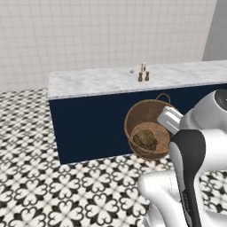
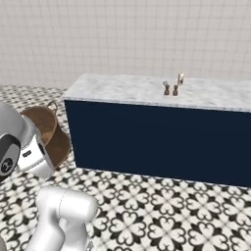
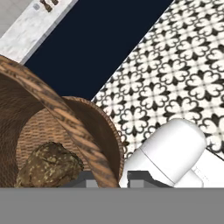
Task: Open the cabinet, pick up the bread from the cabinet and place it in the basket. Then move the basket to the dining counter.
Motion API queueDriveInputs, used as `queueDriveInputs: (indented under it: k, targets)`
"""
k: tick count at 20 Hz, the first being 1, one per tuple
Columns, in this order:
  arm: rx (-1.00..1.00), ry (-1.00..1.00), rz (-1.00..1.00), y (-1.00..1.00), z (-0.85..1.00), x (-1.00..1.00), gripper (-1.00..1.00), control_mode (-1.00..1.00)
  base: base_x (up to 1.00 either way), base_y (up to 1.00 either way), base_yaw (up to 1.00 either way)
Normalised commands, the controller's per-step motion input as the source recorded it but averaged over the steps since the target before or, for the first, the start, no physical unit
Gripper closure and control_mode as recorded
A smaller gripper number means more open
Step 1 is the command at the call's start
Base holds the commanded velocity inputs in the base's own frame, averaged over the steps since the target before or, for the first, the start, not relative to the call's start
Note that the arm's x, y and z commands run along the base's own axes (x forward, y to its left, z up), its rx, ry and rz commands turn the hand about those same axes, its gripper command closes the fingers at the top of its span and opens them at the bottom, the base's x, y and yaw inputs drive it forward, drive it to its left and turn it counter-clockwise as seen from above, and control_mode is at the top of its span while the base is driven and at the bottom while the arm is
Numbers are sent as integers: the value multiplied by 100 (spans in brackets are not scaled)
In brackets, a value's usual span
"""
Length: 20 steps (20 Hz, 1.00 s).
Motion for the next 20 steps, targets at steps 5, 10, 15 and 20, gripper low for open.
queueDriveInputs:
  k: [5, 10, 15, 20]
  targets:
    - [0, 0, 0, 0, 0, 0, 100, 100, 100, -2, 15]
    - [0, 0, 0, 0, 0, 0, 100, 100, 96, -26, 25]
    - [0, 0, 0, 0, 0, 0, 100, 100, 97, -19, -5]
    - [0, 0, 0, 0, 0, 0, 100, 100, 100, 19, -22]
